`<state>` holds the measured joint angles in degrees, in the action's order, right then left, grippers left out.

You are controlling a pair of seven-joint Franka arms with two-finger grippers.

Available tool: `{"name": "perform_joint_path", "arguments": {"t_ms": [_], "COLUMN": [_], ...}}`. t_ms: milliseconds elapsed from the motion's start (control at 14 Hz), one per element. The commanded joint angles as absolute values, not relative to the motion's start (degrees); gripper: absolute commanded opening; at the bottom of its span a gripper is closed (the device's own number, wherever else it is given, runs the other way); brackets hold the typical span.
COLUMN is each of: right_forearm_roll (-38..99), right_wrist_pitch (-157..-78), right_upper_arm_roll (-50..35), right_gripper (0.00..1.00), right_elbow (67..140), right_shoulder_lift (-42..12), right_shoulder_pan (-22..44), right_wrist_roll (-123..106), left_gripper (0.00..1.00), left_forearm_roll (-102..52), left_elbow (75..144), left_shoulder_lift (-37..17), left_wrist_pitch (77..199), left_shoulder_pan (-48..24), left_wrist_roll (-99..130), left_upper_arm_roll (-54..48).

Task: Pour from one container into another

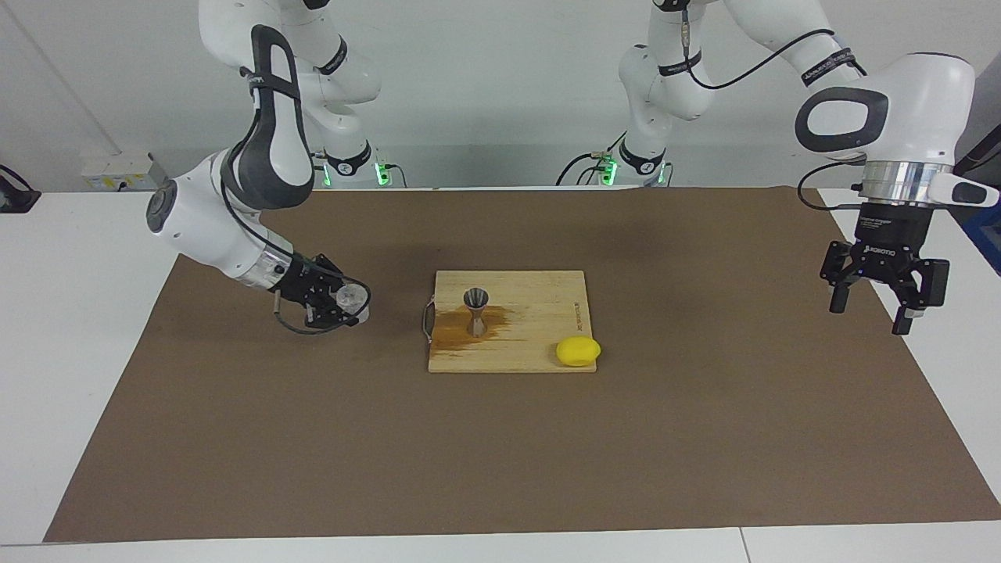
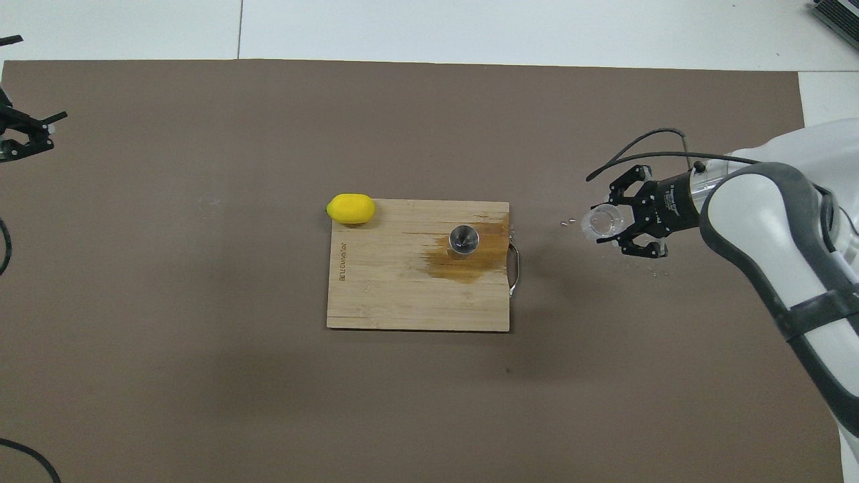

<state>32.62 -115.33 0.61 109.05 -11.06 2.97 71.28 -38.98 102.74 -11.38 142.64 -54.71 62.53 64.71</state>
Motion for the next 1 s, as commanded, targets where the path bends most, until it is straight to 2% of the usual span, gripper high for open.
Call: {"name": "perform_joint_path", "arguments": {"t_ms": [0,214,500,714,929], "right_forearm_roll": [30.61,23.14,17.34,12.93,6.87], "right_wrist_pitch": [-118.29,-120.41,-121.28,-122.52,-121.91], "right_upper_arm_roll": [0.97,0.88,0.88,0.79,0.62], "right_gripper": [0.00,0.00,0.00,0.00,0.00], "right_elbow": [108.29,105.04,102.75,100.55,98.79], "right_shoulder_lift": [-10.28,-11.60,-12.48,-13.36,-14.50], "right_shoulder_pan": [6.58,11.07,16.16,19.50,22.49], "right_wrist_roll": [78.28,84.89,95.67,103.43,107.30], "left_gripper": [1.00,1.00,1.00,1.00,1.00], "left_forearm_roll": [-37.53,-37.53,-36.65,-32.55,-24.11], "left_elbow": [101.07,101.34,99.85,94.94,89.58], "left_shoulder_lift": [-11.78,-11.95,-12.04,-11.52,-10.38], "left_wrist_pitch": [136.78,132.11,122.98,117.61,113.05], "left_shoulder_pan": [-53.35,-52.22,-43.70,-32.29,-17.81], "left_wrist_roll": [55.93,42.23,27.02,22.33,22.32], "left_upper_arm_roll": [66.51,69.08,67.42,57.35,40.23]}}
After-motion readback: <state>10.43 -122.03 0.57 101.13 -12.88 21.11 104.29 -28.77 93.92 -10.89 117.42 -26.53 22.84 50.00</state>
